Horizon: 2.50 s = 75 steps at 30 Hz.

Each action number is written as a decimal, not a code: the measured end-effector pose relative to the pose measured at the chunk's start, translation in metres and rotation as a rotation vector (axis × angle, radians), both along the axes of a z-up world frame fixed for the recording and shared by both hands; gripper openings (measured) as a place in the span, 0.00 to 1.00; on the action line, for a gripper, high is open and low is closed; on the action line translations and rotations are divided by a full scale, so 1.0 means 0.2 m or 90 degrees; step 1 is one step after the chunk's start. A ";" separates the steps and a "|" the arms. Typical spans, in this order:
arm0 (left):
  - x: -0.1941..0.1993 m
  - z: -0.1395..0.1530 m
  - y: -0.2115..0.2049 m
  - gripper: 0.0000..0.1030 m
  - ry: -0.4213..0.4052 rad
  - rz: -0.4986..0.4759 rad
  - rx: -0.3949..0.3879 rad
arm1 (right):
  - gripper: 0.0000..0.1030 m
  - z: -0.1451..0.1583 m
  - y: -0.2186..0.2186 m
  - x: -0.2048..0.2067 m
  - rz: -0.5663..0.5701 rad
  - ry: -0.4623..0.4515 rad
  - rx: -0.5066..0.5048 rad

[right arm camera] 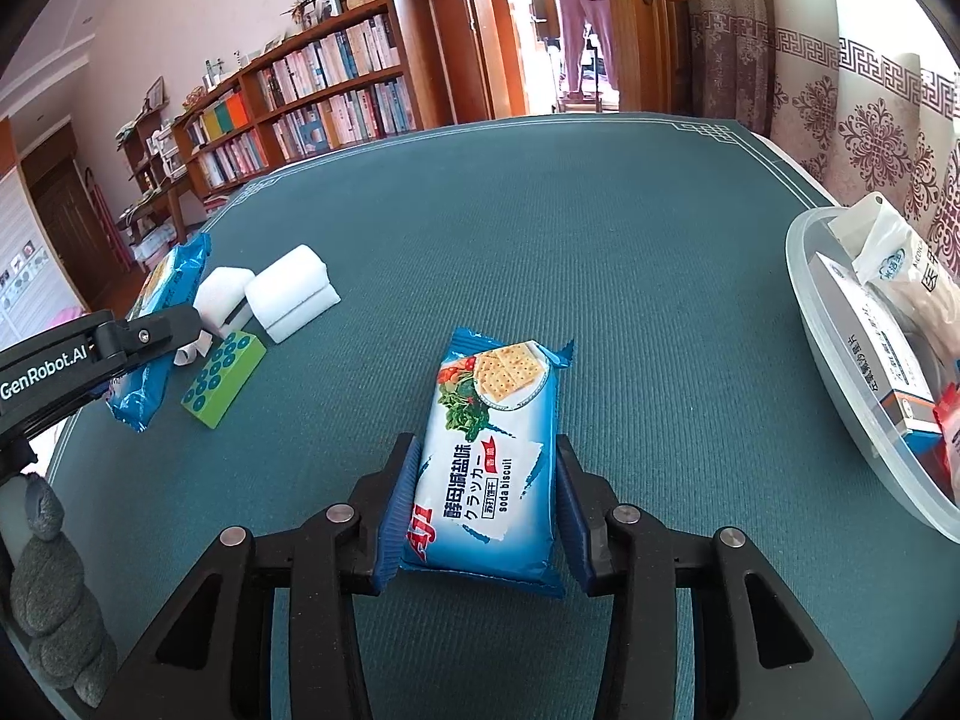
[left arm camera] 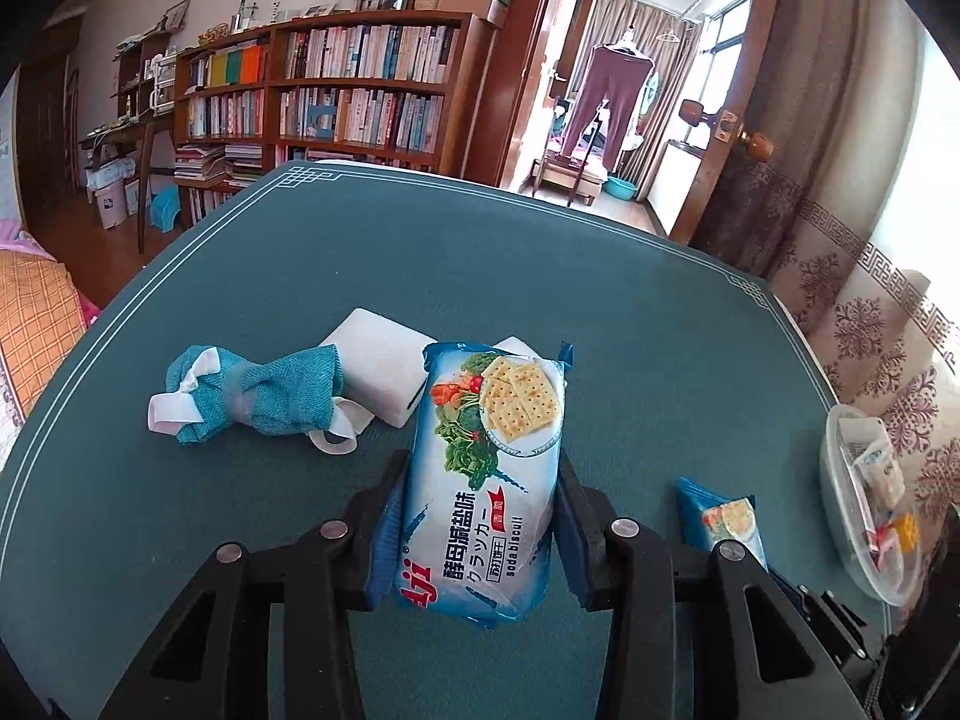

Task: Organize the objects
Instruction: 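Grasp the second blue cracker packet with the left gripper, then carry the cracker packet into the clear bowl and open the right gripper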

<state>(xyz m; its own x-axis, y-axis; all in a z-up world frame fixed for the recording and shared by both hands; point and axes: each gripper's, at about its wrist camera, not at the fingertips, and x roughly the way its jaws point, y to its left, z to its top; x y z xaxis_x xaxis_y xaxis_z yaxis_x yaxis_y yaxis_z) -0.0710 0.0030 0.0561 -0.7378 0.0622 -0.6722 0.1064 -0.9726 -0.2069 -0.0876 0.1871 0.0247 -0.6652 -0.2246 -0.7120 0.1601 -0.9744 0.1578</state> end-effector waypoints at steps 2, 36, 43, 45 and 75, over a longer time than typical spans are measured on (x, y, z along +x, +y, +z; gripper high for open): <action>0.00 0.00 0.02 0.45 0.003 -0.010 -0.001 | 0.40 0.00 0.01 0.00 0.000 0.001 -0.002; 0.03 -0.06 0.19 0.45 0.006 -0.083 -0.029 | 0.40 0.25 0.45 0.17 -0.126 0.073 -0.040; 0.04 -0.06 0.20 0.45 0.004 -0.086 -0.030 | 0.40 0.28 0.66 0.16 -0.173 0.053 -0.050; 0.04 -0.07 0.20 0.45 0.003 -0.085 -0.031 | 0.40 0.27 0.74 0.14 -0.186 0.036 -0.058; 0.05 -0.07 0.24 0.45 0.008 -0.114 -0.034 | 0.44 0.17 0.97 -0.08 -0.271 0.011 0.002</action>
<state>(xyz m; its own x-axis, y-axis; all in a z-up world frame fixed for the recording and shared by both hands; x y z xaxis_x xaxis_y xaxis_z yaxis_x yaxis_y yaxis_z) -0.0609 0.0515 0.0414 -0.7260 0.1577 -0.6694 -0.0716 -0.9854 -0.1544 -0.1040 0.3815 0.0594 -0.7104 0.0756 -0.6997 -0.2547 -0.9544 0.1555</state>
